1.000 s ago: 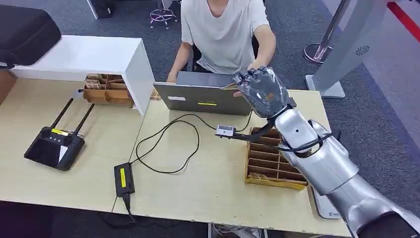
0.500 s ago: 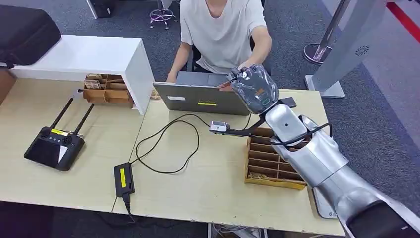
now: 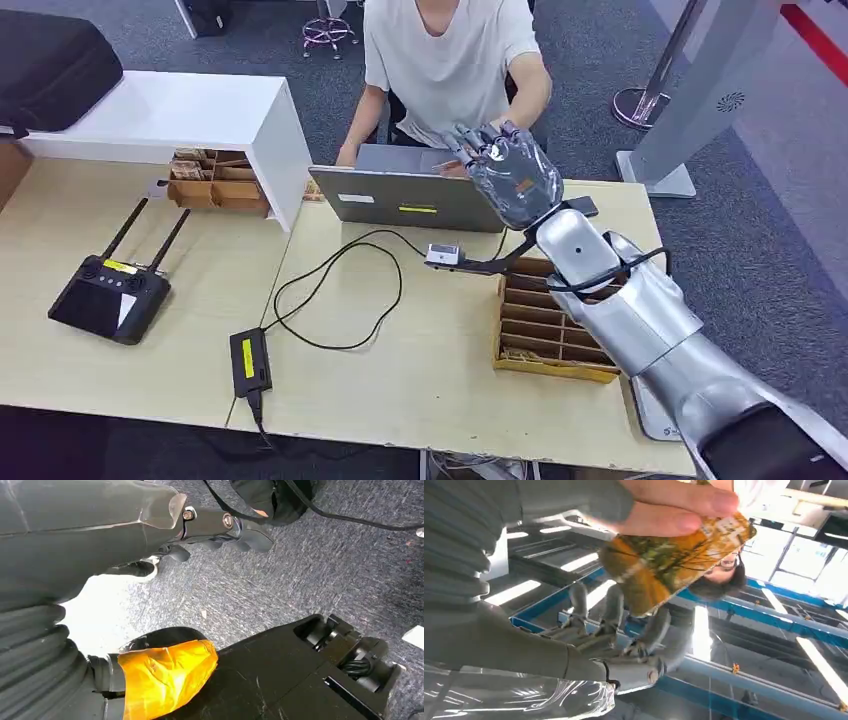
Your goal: Pass the card to the sensor for recognition and then transmit it.
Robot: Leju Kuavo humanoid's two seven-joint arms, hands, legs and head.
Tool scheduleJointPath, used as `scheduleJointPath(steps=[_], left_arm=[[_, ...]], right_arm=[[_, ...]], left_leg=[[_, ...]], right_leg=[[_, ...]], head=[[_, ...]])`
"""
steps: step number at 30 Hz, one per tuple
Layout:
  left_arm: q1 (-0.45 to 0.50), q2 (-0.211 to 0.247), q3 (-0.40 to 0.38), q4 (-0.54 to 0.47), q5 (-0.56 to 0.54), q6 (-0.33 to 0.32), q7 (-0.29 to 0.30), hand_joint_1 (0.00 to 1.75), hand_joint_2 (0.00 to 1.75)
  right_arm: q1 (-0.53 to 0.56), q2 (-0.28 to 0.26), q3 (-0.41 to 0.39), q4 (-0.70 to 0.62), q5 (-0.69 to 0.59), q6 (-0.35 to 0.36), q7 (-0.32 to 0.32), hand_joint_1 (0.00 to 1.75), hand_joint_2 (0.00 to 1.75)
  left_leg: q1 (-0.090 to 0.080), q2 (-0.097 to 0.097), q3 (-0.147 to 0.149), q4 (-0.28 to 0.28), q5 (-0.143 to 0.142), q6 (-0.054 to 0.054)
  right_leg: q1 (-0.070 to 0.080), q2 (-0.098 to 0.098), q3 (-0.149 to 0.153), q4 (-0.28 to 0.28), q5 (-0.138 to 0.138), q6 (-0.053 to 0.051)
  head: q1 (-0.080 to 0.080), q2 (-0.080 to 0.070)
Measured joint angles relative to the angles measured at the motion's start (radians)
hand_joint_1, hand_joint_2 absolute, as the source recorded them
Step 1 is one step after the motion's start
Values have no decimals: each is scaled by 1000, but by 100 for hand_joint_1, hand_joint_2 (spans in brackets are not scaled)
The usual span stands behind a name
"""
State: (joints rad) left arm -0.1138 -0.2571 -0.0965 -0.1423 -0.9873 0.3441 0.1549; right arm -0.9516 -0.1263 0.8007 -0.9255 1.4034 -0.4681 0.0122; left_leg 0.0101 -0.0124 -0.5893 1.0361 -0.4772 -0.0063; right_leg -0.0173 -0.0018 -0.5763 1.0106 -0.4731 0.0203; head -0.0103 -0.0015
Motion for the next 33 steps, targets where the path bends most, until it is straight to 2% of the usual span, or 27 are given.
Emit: scheduleJointPath(steps=[18, 23, 28, 33], left_arm=[[5, 0, 27, 0, 24, 0, 6, 0, 175], [7, 0, 33, 0, 36, 0, 6, 0, 175], [10, 2, 49, 0, 37, 0, -2, 0, 175], [12, 2, 58, 0, 38, 0, -3, 0, 175]], right_arm=[[-1, -1, 0, 2, -1, 8, 5, 0, 175], [-12, -19, 0, 11, 3, 71, 20, 0, 175], [-74, -60, -21, 113, 8, 53, 70, 0, 175], [-117, -87, -48, 207, 5, 23, 69, 0, 175]], left_leg=[[0, 0, 0, 0, 0, 0], [0, 0, 0, 0, 0, 0], [0, 0, 0, 1, 0, 0], [0, 1, 0, 1, 0, 0]], right_leg=[[0, 0, 0, 0, 0, 0], [0, 0, 0, 0, 0, 0], [0, 0, 0, 0, 1, 1], [0, 1, 0, 0, 2, 1]], head=[[0, 0], [0, 0], [0, 0], [0, 0]])
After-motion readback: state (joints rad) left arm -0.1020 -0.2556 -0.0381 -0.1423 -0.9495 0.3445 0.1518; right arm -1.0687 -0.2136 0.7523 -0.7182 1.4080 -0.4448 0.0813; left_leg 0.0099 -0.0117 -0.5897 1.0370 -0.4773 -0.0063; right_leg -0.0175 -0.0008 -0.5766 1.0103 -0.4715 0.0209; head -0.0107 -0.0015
